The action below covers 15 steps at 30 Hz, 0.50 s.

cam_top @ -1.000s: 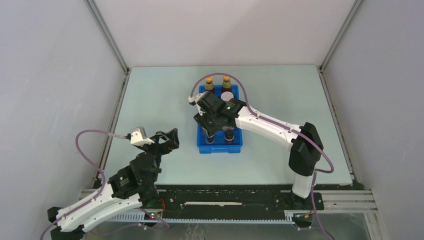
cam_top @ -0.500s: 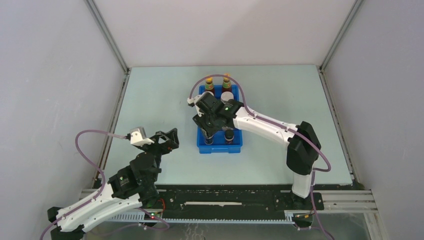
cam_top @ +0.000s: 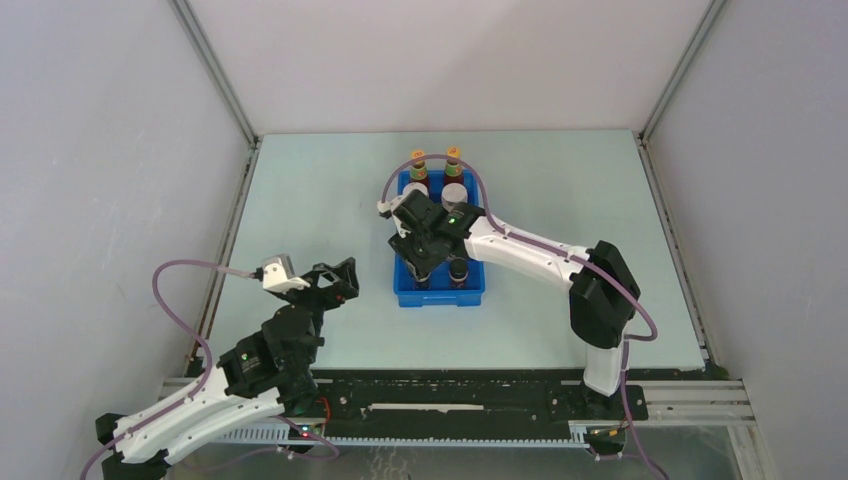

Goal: Organize the condiment bottles
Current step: Place the bottle in the storage box.

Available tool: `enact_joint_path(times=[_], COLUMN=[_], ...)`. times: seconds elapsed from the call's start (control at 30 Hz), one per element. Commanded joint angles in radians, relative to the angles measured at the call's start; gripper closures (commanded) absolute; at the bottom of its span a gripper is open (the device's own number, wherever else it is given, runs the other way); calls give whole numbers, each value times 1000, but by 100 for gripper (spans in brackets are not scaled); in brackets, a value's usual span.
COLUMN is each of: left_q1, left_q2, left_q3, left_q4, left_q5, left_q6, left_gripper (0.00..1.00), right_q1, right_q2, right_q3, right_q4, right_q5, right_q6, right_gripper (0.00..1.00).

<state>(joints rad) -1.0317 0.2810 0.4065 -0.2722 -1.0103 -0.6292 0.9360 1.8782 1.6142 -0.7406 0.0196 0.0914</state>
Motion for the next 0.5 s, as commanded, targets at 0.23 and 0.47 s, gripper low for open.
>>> enact_joint_path(times=[0.23,0.47], left_q1=[-4,-4], left_q2=[1,-1], left_q3=[-20,-21], left_q4=[14,13], left_q5=[-27,-27], left_q6=[-14,-14], left_gripper=[5,6], right_q1=[-17,-19], right_q2=[3,4], right_q3=[-23,-32], right_q4=[60,69], right_q5=[-1,3], right_q6=[-5,-3], right_gripper=[100,100])
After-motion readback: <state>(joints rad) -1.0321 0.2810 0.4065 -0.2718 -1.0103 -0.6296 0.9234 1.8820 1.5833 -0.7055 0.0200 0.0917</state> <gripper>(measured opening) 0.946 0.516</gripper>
